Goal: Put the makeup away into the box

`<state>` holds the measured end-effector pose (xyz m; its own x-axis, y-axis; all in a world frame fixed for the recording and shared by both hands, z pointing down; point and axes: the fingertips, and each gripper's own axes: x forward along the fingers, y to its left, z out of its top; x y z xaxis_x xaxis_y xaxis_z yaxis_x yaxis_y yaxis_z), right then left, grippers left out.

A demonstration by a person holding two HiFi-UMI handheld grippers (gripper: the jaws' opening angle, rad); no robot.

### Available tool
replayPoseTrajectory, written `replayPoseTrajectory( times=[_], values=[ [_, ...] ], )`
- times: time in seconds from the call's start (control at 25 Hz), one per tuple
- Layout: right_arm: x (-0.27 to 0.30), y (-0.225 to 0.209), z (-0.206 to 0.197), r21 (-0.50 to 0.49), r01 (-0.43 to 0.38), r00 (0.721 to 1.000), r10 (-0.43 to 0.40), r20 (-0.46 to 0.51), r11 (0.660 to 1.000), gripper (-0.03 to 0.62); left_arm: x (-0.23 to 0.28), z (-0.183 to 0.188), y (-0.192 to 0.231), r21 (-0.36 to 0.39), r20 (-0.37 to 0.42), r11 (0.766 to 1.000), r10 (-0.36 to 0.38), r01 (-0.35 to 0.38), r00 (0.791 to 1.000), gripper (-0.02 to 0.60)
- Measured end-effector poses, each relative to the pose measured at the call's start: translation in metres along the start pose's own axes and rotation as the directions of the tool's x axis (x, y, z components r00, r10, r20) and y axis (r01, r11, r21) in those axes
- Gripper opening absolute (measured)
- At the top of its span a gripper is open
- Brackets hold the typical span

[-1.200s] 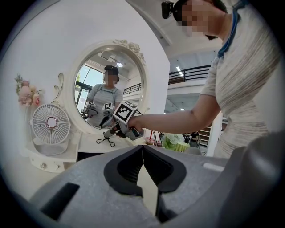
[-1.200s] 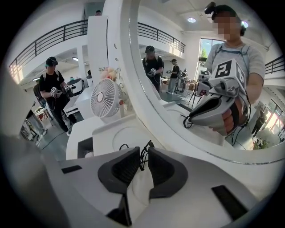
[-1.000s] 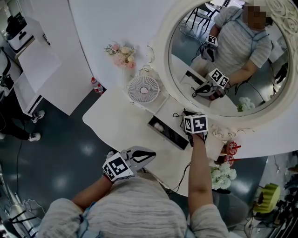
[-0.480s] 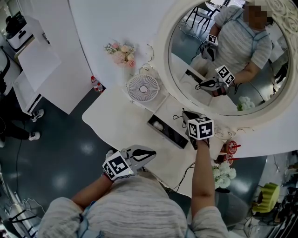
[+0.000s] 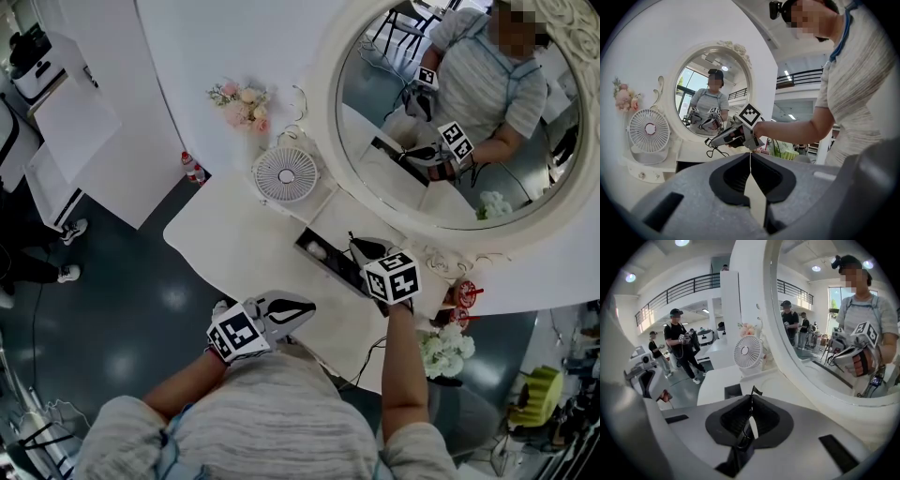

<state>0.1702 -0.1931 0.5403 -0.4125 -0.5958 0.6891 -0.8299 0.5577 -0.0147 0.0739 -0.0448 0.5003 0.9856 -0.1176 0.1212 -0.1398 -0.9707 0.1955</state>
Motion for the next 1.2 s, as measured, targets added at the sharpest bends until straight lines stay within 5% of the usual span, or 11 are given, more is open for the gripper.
replayPoseTrajectory(
  times=[0.16, 0.44, 0.6, 1.2],
  values=[
    [0.007, 0.019, -0.003, 0.027, -0.217, 0.975, 0.218, -0.033, 0.976, 0.020, 0.000, -0.002, -0.001, 0.001, -0.001, 1.000, -0.001, 0.001, 1.000, 0.015],
    [0.022, 0.046, -0.008, 0.037, -0.470, 0.872, 0.471, -0.134, 0.882, 0.020, -0.003, -0.004, -0.001, 0.000, -0.002, 1.000, 0.008, -0.008, 1.000, 0.015],
    [0.034, 0.049, -0.011, 0.037, -0.491, 0.851, 0.488, -0.195, 0.870, 0.020, -0.005, -0.003, 0.000, -0.002, -0.003, 1.000, 0.014, -0.014, 1.000, 0.015],
    [0.058, 0.040, -0.031, -0.033, -0.448, 0.844, 0.410, -0.345, 0.893, 0.021, -0.006, -0.002, 0.007, -0.002, -0.005, 1.000, 0.015, -0.015, 1.000, 0.015]
  ],
)
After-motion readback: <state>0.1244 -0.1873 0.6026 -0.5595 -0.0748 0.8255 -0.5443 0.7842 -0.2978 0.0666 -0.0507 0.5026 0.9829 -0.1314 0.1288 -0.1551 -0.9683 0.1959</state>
